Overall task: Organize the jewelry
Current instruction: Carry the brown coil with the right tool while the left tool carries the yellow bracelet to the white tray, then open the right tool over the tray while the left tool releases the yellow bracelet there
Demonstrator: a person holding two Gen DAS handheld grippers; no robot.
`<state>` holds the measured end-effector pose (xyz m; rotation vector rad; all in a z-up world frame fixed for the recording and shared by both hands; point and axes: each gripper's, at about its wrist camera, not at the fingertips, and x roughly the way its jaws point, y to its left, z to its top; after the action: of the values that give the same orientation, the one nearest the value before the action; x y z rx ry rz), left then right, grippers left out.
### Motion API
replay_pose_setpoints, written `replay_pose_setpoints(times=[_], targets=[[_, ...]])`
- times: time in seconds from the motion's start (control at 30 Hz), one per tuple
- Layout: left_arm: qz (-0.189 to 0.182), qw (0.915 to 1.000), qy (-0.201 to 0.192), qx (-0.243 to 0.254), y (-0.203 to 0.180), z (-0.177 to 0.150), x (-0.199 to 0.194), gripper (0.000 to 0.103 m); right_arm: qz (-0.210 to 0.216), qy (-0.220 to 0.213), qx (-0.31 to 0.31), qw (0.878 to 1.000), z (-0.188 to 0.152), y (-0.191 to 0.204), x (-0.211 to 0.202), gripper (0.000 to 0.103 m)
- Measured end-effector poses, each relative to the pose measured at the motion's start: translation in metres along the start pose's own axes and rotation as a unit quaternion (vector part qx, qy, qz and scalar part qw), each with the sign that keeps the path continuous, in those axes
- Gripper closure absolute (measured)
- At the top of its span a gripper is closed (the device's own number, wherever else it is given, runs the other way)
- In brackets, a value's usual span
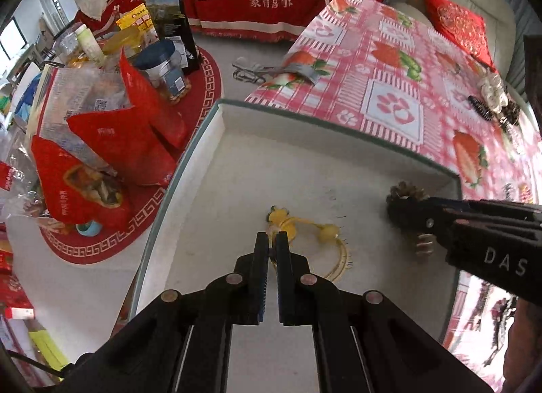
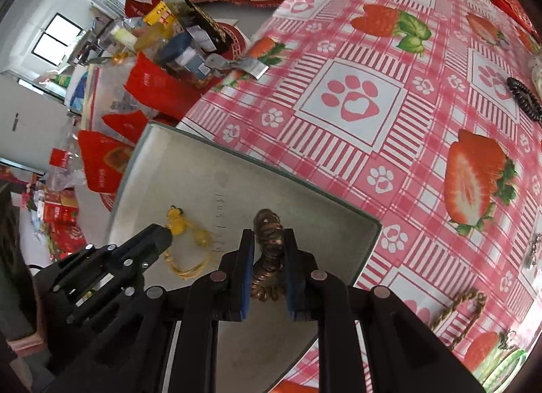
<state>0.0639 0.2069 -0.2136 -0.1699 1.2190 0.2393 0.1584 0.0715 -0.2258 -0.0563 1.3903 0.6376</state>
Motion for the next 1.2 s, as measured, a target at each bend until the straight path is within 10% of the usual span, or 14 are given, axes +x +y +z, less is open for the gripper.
replay_pose_setpoints(times=[0.2,0.33,1.2], targets=[[0.017,0.9998,-0.001,0.013,-0.005,-0.003,0.001,0.093,-0.002,0.0,0.001,1.0,0.001,-0.004,0.005,0.08],[0.019,0.9996,-0.004,0.019,-0.006,-0.002,-0.004,0.093,0.0,-0.004,-0.005,1.0,0.005,0.003,0.004,0.046],[-0.002,0.9994,-0.011,0.032,-0.017,0.004,-0.03,0.092,0.012,-0.066,0.099,0.993,-0.047,-0.05,-0.093,0.037]])
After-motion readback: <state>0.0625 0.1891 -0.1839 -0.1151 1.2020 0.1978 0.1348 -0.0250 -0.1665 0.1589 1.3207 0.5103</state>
